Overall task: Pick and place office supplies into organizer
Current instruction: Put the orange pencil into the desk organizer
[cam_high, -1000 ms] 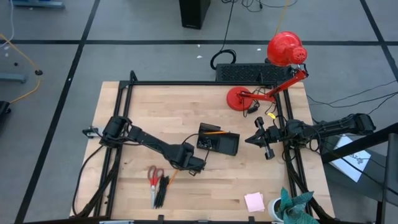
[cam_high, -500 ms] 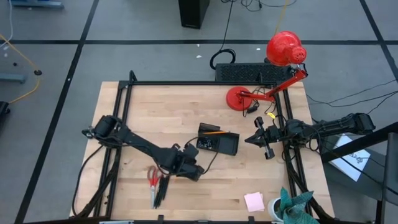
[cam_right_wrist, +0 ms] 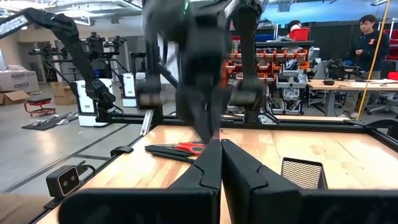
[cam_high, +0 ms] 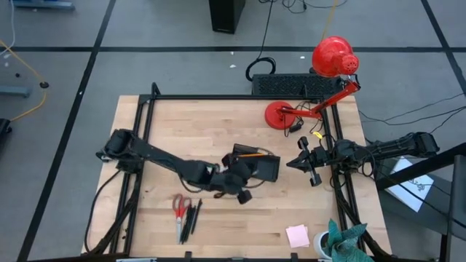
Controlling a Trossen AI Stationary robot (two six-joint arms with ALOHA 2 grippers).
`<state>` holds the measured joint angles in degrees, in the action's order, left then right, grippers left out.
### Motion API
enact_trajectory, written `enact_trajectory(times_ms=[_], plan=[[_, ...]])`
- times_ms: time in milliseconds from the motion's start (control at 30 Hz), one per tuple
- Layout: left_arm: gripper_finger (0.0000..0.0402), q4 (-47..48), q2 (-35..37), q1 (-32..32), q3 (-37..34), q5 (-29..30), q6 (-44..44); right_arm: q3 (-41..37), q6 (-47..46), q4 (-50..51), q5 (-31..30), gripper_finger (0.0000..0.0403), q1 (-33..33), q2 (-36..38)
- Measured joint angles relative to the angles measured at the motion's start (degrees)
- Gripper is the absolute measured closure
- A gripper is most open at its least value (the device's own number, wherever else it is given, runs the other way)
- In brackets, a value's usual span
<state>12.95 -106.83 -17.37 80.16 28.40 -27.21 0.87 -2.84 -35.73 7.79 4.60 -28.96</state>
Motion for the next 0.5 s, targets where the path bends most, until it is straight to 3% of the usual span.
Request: enact_trajectory(times_ms=[300, 500], plan=[[0.0389, -6.4, 10.49, 5.14, 0.11, -1.09, 22.93, 0.0, -0.13, 0.96, -0.02, 0.0403, 0.0, -0.33], [0.0392, -11.01, 10.83, 11.67, 0.09, -13.64, 32.05, 0.02, -0.05, 1.53, -0.07, 0.0403, 0.0, -0.36]])
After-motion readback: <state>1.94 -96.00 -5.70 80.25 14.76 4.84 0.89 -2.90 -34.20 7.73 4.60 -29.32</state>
